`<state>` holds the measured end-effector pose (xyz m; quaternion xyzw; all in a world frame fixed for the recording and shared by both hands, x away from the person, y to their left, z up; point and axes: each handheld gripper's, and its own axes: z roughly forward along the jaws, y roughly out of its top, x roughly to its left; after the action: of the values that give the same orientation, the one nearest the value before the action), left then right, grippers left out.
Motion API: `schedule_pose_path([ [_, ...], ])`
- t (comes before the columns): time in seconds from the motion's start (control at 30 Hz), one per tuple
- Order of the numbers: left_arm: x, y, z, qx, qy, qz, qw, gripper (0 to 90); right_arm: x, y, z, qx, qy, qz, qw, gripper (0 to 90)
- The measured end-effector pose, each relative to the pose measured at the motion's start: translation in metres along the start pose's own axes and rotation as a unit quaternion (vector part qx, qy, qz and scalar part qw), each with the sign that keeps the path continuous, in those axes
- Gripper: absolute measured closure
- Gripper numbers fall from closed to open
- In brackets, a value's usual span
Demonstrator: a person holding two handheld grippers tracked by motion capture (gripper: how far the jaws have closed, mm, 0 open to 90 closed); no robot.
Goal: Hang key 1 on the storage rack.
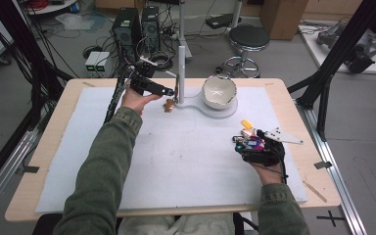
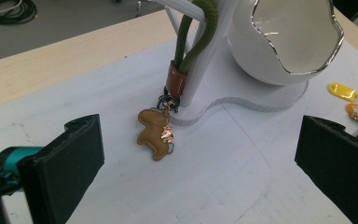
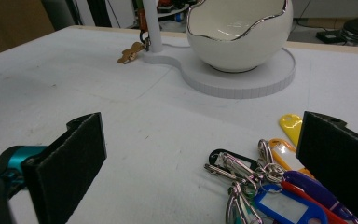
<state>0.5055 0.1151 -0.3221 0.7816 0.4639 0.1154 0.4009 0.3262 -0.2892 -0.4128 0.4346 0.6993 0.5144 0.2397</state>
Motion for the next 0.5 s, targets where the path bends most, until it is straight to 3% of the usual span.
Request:
schedule_pose_path([
  [0.3,0.002,-0.015,-0.01,-0.005,0.012,0.008,0.9999,1.7,-0.001,0.0,0.0,-0.001,-0.002,-0.003,1.0,0.7],
  [0.5,0.005,-0.028,-0.013,0.001,0.032,0.019,0.9993,1.7,-0.002,0.0,0.001,0.001,-0.004,-0.001,1.0,0.7],
])
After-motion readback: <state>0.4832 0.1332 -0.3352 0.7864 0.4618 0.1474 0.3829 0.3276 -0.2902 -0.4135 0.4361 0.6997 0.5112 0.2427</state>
